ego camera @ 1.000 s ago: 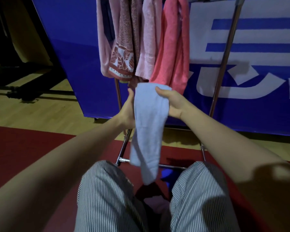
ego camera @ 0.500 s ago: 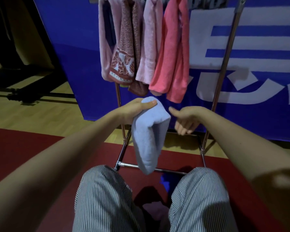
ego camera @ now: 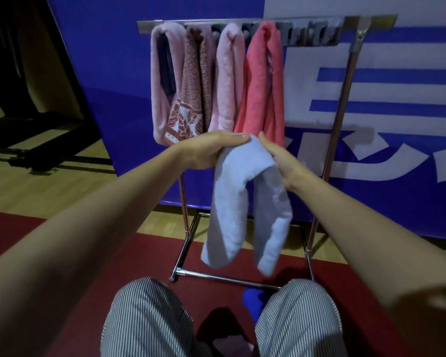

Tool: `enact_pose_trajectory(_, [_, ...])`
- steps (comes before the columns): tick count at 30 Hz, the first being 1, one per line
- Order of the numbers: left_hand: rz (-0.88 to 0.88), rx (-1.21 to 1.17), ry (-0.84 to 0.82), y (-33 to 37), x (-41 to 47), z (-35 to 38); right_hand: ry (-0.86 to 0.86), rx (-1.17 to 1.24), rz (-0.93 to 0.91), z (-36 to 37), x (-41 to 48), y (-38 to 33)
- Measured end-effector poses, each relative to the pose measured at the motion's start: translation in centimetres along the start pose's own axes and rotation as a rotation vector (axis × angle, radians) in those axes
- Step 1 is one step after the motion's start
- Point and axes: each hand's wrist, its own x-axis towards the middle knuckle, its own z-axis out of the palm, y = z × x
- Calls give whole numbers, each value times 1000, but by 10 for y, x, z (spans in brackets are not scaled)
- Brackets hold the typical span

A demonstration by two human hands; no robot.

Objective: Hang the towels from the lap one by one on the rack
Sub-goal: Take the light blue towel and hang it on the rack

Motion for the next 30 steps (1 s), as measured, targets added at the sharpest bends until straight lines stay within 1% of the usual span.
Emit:
enact_pose_trajectory(2, [-18, 14, 0, 8, 11, 3, 57, -60, -40, -6, 1, -20])
enact_pose_trajectory(4, [-9, 0, 7, 15, 23, 8, 145, -178, -90, -14, 0, -38])
enact_pose_trajectory(6, [55, -24, 40, 20, 38, 14, 220, -182, -140, -23, 1, -54])
enact_pose_trajectory(9, [177, -68, 58, 35, 62, 29, 298, -178, -143, -40, 8, -78])
enact_pose_trajectory(12, [265, -103, 140, 57, 84, 41, 388, -223, -152, -50, 11, -105])
enact_pose_trajectory(15, [307, -119, 243, 78, 112, 48, 477, -273, -224, -56, 17, -131])
enact_pose_trajectory(17, [320, -136, 296, 92, 129, 51, 515, -259, -262, -64, 27, -147])
enact_pose_trajectory(20, [385, -136, 346, 111, 149, 51, 521, -315, -273, -70, 42, -169])
enact_pose_trajectory(26, [496, -78, 545, 142, 200, 32, 462, -311, -362, -78, 86, -208])
enact_pose_trajectory(30, [471, -136, 630, 151, 236, 22, 577, -335, -391, -78, 117, -223])
